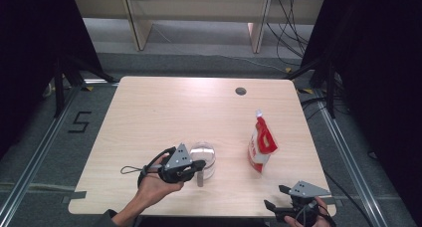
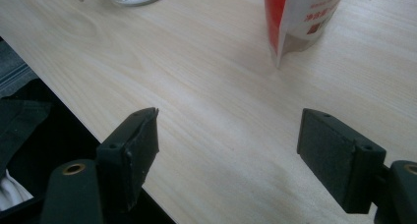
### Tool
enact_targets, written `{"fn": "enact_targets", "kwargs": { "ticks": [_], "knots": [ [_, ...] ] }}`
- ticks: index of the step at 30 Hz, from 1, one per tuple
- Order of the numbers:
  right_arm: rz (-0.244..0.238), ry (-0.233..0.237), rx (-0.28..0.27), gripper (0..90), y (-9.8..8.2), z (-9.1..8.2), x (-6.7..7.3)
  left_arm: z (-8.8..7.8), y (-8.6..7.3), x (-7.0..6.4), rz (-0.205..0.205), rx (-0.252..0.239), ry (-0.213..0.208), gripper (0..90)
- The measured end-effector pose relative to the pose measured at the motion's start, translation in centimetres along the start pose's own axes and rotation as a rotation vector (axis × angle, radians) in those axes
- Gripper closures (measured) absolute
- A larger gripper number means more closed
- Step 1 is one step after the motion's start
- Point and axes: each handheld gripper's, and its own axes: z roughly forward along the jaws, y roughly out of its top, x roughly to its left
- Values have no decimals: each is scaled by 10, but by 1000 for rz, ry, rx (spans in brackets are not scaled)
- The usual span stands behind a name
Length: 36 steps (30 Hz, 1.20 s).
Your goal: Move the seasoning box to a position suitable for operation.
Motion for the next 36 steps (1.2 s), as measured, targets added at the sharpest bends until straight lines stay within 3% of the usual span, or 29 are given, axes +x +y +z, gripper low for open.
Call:
{"fn": "enact_targets", "kwargs": {
  "ticks": [4, 6, 7, 10, 14, 16, 17, 21, 23, 24, 25, 29, 32, 33, 36],
  "knots": [
    [11, 1, -3, 243, 0, 1, 1, -6, -6, 3, -7, 11, 14, 865],
    [-8, -8, -5, 244, 0, 1, 0, -8, -9, 5, 3, 7, 13, 862],
    [-1, 2, -7, 244, 0, 1, 0, -9, -10, 3, -28, -22, 21, 853],
    [4, -1, -6, 244, 0, 1, 0, -12, -10, 2, -36, -34, 16, 837],
    [0, -2, -6, 244, 0, 1, 0, -17, -9, -6, -38, -68, 4, 834],
    [21, 0, 2, 243, 0, 1, 2, -18, -11, -14, -43, -73, -3, 830],
    [-9, -7, -4, 244, 0, 1, 0, -16, -15, -22, -60, -85, -24, 834],
    [-10, -2, -4, 244, 1, 1, 0, -10, -21, -32, -90, -86, -55, 867],
    [31, 13, 16, 244, 1, 1, 3, -1, -25, -37, -101, -70, -62, 879],
    [31, 13, 16, 244, 1, 1, 3, -1, -25, -37, -101, -70, -62, 882],
    [-4, 6, 3, 244, 1, 1, 0, 4, -26, -38, -104, -71, -58, 888],
    [-1, 1, -2, 243, 1, 1, 1, 12, -25, -38, -114, -65, -43, 893],
    [10, 12, 4, 244, 1, 2, 1, 16, -26, -37, -96, -54, -38, 894],
    [7, 12, 3, 243, 1, 2, 1, 21, -29, -37, -125, -40, -31, 894],
    [-6, 3, -4, 243, 1, 2, 1, 23, -31, -33, -149, -42, -23, 895]
  ]
}}
